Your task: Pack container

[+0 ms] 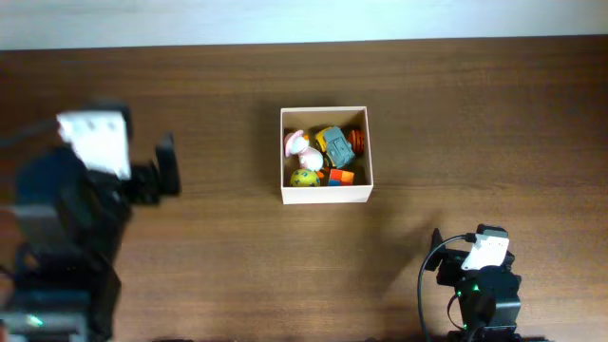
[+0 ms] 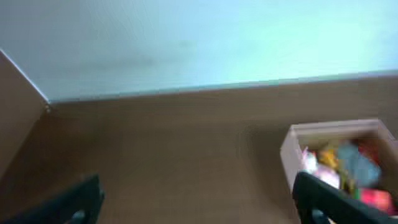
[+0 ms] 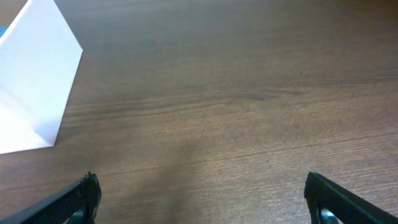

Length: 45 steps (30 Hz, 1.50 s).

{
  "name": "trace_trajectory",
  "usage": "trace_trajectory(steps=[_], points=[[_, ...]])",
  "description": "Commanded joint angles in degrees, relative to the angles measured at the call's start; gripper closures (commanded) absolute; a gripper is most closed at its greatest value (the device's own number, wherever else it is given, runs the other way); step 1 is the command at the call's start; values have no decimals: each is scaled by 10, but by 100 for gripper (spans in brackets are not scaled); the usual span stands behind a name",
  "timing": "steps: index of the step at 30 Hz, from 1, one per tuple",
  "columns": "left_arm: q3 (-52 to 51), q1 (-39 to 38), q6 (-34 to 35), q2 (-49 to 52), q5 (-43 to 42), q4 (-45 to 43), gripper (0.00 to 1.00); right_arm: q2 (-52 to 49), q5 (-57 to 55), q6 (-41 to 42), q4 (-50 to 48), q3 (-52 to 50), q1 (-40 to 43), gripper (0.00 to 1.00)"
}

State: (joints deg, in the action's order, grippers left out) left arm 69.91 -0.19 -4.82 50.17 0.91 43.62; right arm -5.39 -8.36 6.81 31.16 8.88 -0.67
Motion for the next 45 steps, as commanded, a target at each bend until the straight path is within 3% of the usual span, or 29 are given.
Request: trace_trajectory(steps=[1, 8, 17, 22, 45], points=[[-156, 4, -28, -99, -17, -41, 1, 4, -3, -4, -1, -4, 4, 1], [-412, 9, -28, -292, -23, -139, 1, 4, -3, -4, -1, -4, 4, 1], [-562, 9, -28, -449, -22, -175, 1, 4, -3, -4, -1, -4, 4, 1], [-603, 9, -28, -500, -22, -189, 1, 4, -3, -4, -1, -4, 4, 1], [-631, 8, -28, -498, -22, -209, 1, 4, -3, -4, -1, -4, 4, 1]])
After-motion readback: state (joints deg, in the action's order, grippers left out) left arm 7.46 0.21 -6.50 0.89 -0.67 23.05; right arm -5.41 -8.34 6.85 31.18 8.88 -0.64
